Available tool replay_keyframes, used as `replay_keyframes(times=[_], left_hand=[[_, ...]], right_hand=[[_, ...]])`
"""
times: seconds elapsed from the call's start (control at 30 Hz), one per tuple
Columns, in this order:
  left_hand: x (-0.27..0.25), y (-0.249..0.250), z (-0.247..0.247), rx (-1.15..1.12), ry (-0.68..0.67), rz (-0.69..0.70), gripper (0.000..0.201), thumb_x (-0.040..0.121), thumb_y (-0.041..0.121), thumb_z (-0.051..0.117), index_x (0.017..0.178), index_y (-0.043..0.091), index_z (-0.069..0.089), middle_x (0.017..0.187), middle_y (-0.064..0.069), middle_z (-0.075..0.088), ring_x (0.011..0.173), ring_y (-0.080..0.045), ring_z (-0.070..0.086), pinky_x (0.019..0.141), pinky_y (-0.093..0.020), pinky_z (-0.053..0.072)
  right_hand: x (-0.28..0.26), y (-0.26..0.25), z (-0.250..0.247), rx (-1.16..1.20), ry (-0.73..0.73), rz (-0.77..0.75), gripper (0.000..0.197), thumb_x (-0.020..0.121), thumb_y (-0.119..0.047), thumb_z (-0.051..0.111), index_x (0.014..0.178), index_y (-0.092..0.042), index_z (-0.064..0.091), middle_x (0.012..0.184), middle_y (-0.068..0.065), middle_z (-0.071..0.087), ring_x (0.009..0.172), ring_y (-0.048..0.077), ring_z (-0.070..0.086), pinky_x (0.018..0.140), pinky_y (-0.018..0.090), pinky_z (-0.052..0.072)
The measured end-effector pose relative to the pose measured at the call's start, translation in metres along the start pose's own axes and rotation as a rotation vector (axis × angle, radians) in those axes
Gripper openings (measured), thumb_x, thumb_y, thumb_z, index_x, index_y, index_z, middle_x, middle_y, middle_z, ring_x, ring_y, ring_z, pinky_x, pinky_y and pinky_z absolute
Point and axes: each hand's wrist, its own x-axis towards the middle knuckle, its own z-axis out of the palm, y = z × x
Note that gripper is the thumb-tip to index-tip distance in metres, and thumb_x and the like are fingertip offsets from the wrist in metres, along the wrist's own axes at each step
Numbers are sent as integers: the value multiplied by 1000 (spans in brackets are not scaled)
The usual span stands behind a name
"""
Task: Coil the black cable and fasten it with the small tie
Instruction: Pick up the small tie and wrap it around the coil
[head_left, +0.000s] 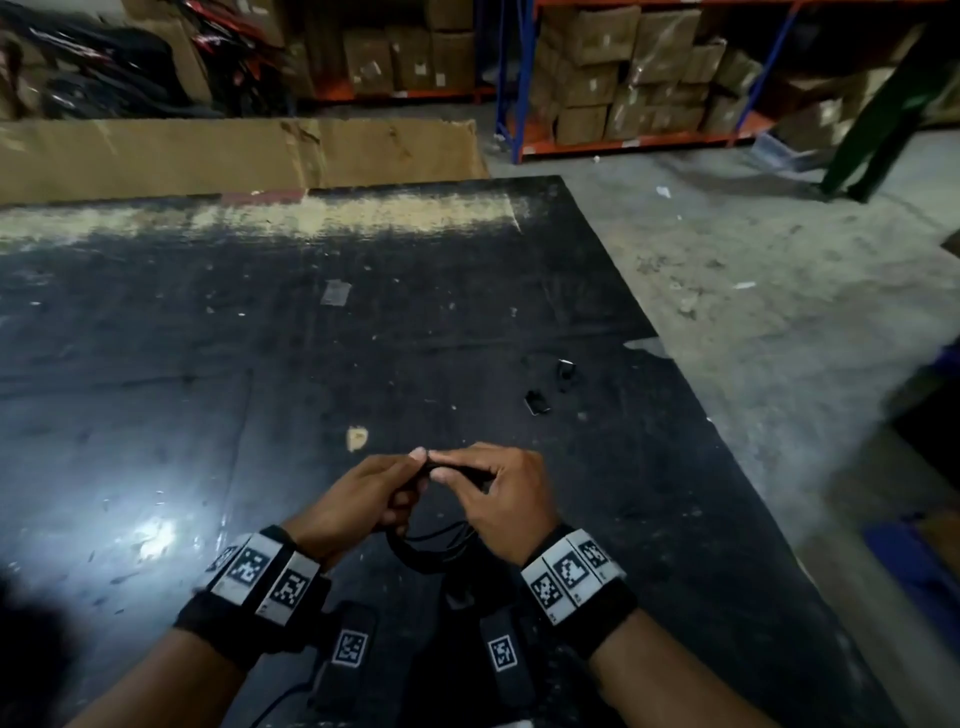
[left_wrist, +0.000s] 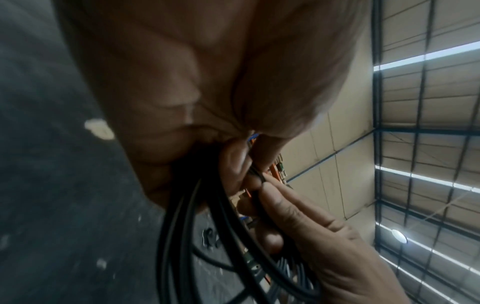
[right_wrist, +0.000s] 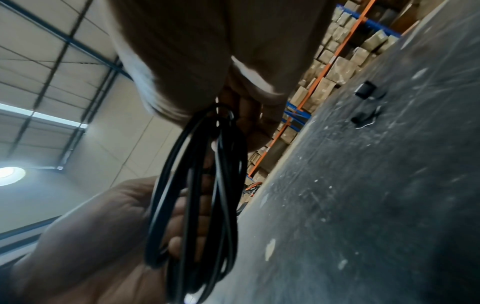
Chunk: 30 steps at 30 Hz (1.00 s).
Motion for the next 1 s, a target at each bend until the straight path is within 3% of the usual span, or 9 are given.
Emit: replay_keyframes(times=[0.1,0.2,0.3,0.4,0.57,0.7,0.83,0.9,1.0], left_hand=[[8,-7,13,-59,-29,9,39,110,28,37,74,15,44,65,1,18,49,-9,19,53,-28,21],[20,-11,18,-105,68,14,40,110,24,38,71,16,41,60,5,23,44,-6,23,49,-24,22],[30,-16,10,-127,159,14,41,110,23,38,69,16,37,56,6,27,41,-4,26,43,-19,28],[36,-17,5,-127,200,16,41,110,23,38,69,17,38,55,8,29,40,-4,26,43,-19,26],[51,-17,-1,-44,264,52,42,109,26,40,68,20,35,55,11,29,45,-5,25,46,-21,24],[59,-13,-5,73,236,112,37,109,25,40,73,18,38,60,10,30,50,-5,27,48,-19,24],[59,-7,-6,190,172,159,32,109,24,42,80,12,48,65,6,42,56,-6,37,50,-14,34],[56,-3,-4,276,148,186,33,109,25,41,81,10,51,69,2,48,56,-7,43,53,-15,38],[54,1,-2,276,142,222,38,109,28,42,81,7,55,71,0,56,57,-10,49,58,-23,41]], right_hand=[[0,10,-13,17,-61,49,16,84,-21,80,100,-17,84,96,-2,82,82,-1,75,80,18,58],[14,25,-33,85,-106,174,15,87,-25,78,99,-17,83,96,2,82,78,3,75,78,27,61],[43,59,-60,-86,54,322,7,86,-27,76,81,-23,78,77,-2,79,69,12,74,76,38,63],[72,91,-77,-440,125,440,10,82,-27,75,77,-20,71,74,-4,76,80,17,73,81,33,60],[113,114,-65,-551,87,531,28,77,-40,79,92,-23,63,95,2,75,96,25,70,79,30,53],[127,122,-52,-657,21,512,22,80,-29,76,97,-22,64,113,6,70,106,31,68,80,32,50],[130,121,-54,-607,-4,546,9,78,-26,77,80,-26,69,98,3,76,97,27,72,76,29,55],[129,117,-56,-515,28,552,12,74,-27,81,71,-26,70,88,-1,77,95,22,72,82,27,56],[124,103,-55,-380,71,540,10,71,-24,84,73,-20,76,74,-7,71,87,15,69,85,24,53]])
